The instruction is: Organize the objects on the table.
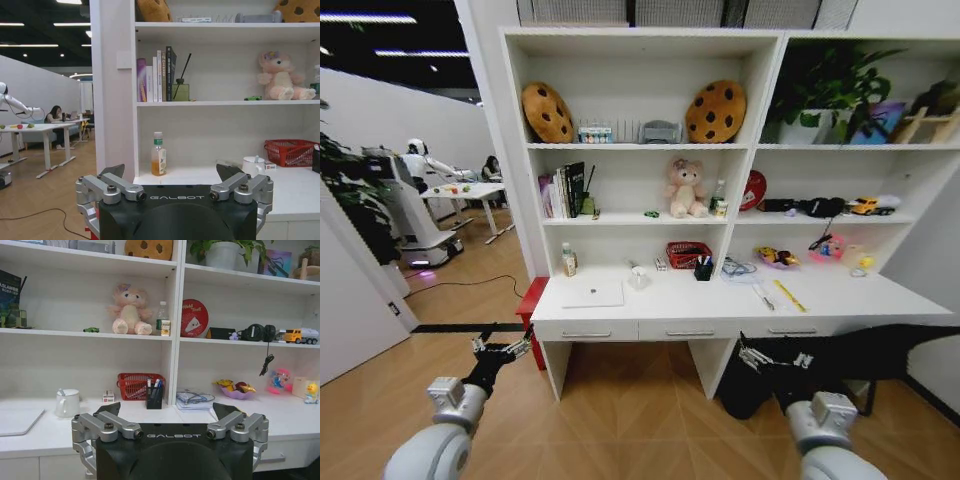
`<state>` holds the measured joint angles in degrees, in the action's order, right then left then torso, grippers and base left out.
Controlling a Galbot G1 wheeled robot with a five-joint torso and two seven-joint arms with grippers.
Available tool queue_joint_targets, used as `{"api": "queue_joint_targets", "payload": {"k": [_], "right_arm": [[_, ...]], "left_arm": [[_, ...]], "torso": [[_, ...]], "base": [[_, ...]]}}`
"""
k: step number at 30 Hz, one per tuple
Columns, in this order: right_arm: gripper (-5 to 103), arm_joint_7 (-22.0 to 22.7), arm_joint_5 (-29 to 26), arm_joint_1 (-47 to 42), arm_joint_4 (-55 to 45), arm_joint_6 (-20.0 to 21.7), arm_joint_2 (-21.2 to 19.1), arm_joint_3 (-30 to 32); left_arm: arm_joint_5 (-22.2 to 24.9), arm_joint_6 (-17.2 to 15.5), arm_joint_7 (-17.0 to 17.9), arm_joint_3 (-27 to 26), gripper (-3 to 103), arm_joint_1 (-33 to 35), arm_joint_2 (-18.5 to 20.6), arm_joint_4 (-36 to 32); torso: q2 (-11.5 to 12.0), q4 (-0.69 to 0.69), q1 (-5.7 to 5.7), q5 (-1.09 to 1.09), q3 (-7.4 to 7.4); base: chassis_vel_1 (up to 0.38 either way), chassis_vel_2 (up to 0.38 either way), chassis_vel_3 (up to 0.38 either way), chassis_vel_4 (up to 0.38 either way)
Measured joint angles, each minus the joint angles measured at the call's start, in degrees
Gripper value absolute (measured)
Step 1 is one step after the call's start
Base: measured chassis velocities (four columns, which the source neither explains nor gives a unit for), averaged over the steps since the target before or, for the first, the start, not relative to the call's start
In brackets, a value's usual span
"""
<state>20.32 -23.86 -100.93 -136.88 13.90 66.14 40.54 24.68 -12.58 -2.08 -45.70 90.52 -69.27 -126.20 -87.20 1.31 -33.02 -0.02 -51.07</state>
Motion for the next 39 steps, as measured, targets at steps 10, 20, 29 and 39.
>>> {"api": "queue_joint_targets", "payload": {"k": [10,20,29,39], "right_arm": [[100,0.0,0.0,0.0,0.0,0.0,0.0,0.0],[100,0.0,0.0,0.05,0.0,0.0,0.0,0.0],[100,0.0,0.0,0.02,0.0,0.0,0.0,0.0],[100,0.0,0.0,0.02,0.0,0.0,0.0,0.0]], "left_arm": [[0.0,0.0,-0.02,0.0,100,0.0,0.0,0.0],[0.0,0.0,-0.01,0.0,100,-0.02,0.0,0.0],[0.0,0.0,-0.01,0.0,100,0.0,0.0,0.0],[0.0,0.0,-0.01,0.0,100,-0.01,0.0,0.0]], "torso": [[-0.01,0.03,0.01,0.03,0.0],[0.04,0.0,-0.09,0.02,-0.03],[0.01,0.01,-0.03,0.02,-0.01],[0.01,0.01,-0.03,0.02,-0.01]], "base": [[0.129,-0.147,-0.151,0.145],[-0.032,0.029,0.046,-0.025],[0.0,0.0,0.0,0.0],[0.0,0.0,0.0,0.0]]}}
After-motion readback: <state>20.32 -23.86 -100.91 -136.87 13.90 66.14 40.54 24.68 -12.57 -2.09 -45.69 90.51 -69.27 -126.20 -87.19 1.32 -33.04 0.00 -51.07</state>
